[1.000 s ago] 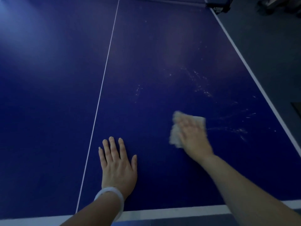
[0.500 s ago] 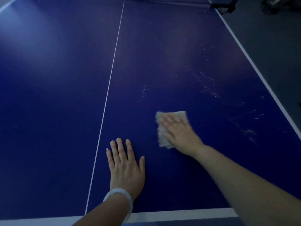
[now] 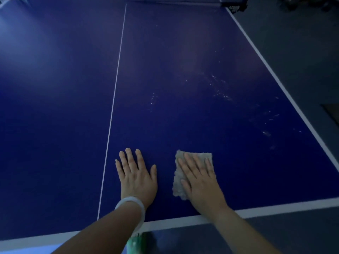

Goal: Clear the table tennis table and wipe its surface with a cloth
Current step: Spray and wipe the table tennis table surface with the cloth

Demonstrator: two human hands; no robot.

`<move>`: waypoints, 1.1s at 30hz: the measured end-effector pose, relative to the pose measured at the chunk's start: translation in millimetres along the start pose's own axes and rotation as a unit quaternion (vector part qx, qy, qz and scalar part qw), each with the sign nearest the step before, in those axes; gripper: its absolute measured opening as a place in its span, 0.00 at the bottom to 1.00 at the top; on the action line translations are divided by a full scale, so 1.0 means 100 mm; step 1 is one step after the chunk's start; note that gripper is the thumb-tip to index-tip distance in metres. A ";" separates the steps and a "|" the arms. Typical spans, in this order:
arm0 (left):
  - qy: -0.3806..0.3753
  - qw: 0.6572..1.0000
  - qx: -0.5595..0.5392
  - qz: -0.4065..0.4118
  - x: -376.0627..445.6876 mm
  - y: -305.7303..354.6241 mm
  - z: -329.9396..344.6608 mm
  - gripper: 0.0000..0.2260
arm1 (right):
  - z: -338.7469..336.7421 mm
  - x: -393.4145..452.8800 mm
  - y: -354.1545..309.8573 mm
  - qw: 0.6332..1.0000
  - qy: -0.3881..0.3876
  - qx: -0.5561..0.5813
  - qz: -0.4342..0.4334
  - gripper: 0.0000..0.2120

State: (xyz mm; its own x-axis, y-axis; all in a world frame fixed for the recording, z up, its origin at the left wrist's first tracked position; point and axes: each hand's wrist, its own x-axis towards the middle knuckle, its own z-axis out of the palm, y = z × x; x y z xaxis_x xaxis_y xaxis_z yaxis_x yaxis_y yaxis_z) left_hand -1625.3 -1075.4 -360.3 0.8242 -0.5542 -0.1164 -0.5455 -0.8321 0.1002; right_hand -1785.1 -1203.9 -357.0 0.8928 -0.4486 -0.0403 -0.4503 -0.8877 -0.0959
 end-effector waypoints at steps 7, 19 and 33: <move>-0.008 1.000 -0.001 -0.006 -0.01 0.01 -0.02 0.34 | -0.12 -0.47 1.08 0.924 0.034 0.044 0.379 0.28; -0.002 1.000 -0.017 -0.006 -0.01 0.03 -0.04 0.34 | -0.12 -0.68 0.91 0.987 -0.005 0.000 0.159 0.28; -0.029 0.982 -0.059 0.177 0.06 2.07 -0.01 0.29 | -0.21 -0.96 1.53 0.997 -0.040 0.014 0.066 0.27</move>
State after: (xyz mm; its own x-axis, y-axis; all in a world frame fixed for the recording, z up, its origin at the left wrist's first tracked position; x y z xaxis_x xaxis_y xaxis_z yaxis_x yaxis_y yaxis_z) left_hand -1732.8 -1250.7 -339.7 0.5747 -0.8109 -0.1097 -0.7714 -0.5816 0.2582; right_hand -1939.6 -1299.0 -346.9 0.8242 -0.5503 -0.1332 -0.5643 -0.8178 -0.1132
